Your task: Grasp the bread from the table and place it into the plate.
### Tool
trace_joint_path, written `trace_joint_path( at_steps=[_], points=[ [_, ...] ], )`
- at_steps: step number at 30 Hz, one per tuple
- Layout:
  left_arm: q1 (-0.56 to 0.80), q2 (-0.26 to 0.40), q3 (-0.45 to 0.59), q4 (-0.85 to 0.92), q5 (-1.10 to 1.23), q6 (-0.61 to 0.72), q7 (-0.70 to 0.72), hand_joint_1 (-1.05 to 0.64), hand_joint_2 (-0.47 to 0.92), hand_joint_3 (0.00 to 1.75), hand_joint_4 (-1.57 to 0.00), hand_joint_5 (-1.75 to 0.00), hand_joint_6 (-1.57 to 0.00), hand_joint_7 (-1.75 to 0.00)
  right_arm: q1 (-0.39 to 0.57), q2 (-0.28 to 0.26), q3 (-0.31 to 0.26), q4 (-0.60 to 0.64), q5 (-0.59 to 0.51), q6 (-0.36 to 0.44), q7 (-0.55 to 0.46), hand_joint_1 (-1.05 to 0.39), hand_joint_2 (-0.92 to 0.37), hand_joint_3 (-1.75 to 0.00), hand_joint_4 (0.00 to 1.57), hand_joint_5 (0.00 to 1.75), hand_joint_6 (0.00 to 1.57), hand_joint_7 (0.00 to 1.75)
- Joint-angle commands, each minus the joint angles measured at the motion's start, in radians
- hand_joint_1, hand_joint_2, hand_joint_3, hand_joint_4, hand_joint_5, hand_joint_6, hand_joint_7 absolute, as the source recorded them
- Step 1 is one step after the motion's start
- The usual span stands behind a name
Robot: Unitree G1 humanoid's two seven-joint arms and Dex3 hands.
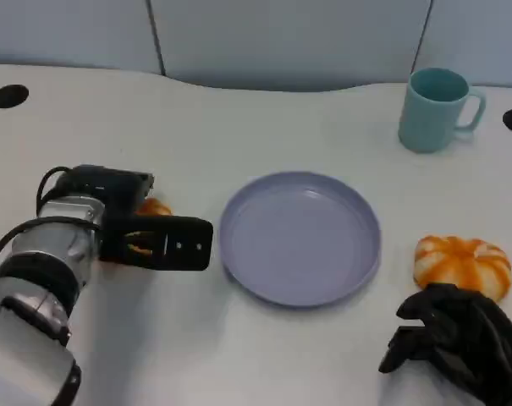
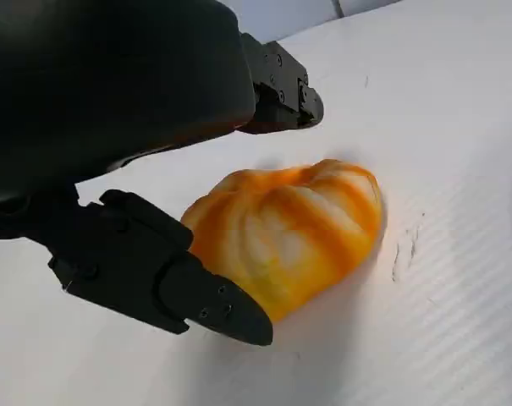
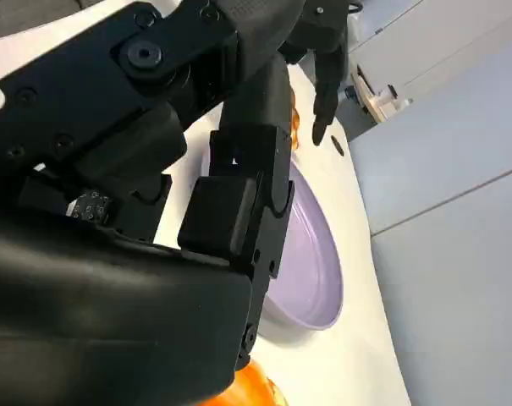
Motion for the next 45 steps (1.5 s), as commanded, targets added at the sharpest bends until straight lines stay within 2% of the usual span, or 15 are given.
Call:
trace_joint_path(
  at_steps=[1, 10, 19, 22, 25, 29, 38, 44, 45],
  points=[
    [-0.021, 0.001, -0.006, 0.022, -0.017, 0.01, 0.018, -0.41, 0.72, 0.0, -0.04, -0.03, -0.17, -0.01, 0.015, -0.015, -0.007, -0.018, 0.011, 0.003, 0.005, -0.98, -0.68, 0.0, 1.45, 0.64, 1.46, 0.41],
    [-0.032, -0.001, 0.021, 0.044, -0.082, 0.002, -0.11, -0.41, 0.75, 0.01, -0.02, -0.01, -0.15, -0.01, 0.038, -0.022, -0.005, -0.051, 0.016, 0.012, 0.009, -0.97, -0.68, 0.0, 1.44, 0.64, 1.46, 0.41],
    [-0.014, -0.01, 0.038, 0.048, -0.128, 0.012, -0.139, -0.39, 0.76, 0.01, -0.03, -0.01, -0.18, -0.01, 0.06, -0.03, -0.009, -0.084, 0.024, 0.025, 0.007, -0.99, -0.69, 0.0, 1.45, 0.65, 1.46, 0.4],
    [-0.004, -0.012, 0.019, 0.051, -0.116, 0.011, -0.119, -0.42, 0.78, 0.01, -0.04, -0.01, -0.16, 0.0, 0.066, -0.034, -0.011, -0.091, 0.029, 0.03, 0.012, -0.99, -0.69, 0.0, 1.45, 0.64, 1.46, 0.4],
    [0.016, -0.01, -0.004, 0.052, -0.094, -0.001, -0.041, -0.43, 0.79, 0.01, -0.06, -0.02, -0.15, 0.0, 0.074, -0.037, -0.015, -0.097, 0.041, 0.038, 0.018, -0.98, -0.68, 0.0, 1.44, 0.64, 1.46, 0.4],
    [0.04, -0.012, -0.017, 0.059, -0.086, -0.009, 0.038, -0.41, 0.79, 0.01, -0.12, -0.04, -0.2, -0.02, 0.083, -0.035, -0.019, -0.108, 0.048, 0.044, 0.018, -0.98, -0.68, 0.0, 1.45, 0.63, 1.46, 0.4],
    [0.093, -0.016, -0.027, 0.069, -0.077, -0.026, 0.199, -0.2, 0.87, 0.01, -0.4, -0.08, -0.44, -0.03, 0.095, -0.039, -0.021, -0.125, 0.045, 0.047, 0.017, -0.97, -0.69, -0.01, 1.45, 0.64, 1.46, 0.39],
    [0.12, -0.011, -0.014, 0.068, -0.09, -0.069, 0.294, -0.18, 0.91, 0.01, -0.59, -0.13, -0.61, -0.06, 0.103, -0.044, -0.023, -0.139, 0.048, 0.055, 0.014, -0.98, -0.69, 0.0, 1.45, 0.64, 1.47, 0.38],
    [0.124, -0.011, -0.011, 0.067, -0.091, -0.078, 0.316, -0.21, 0.92, 0.07, -0.71, -0.19, -0.7, -0.08, 0.103, -0.044, -0.023, -0.14, 0.049, 0.056, 0.012, -0.97, -0.69, -0.01, 1.44, 0.64, 1.47, 0.38]
  ],
)
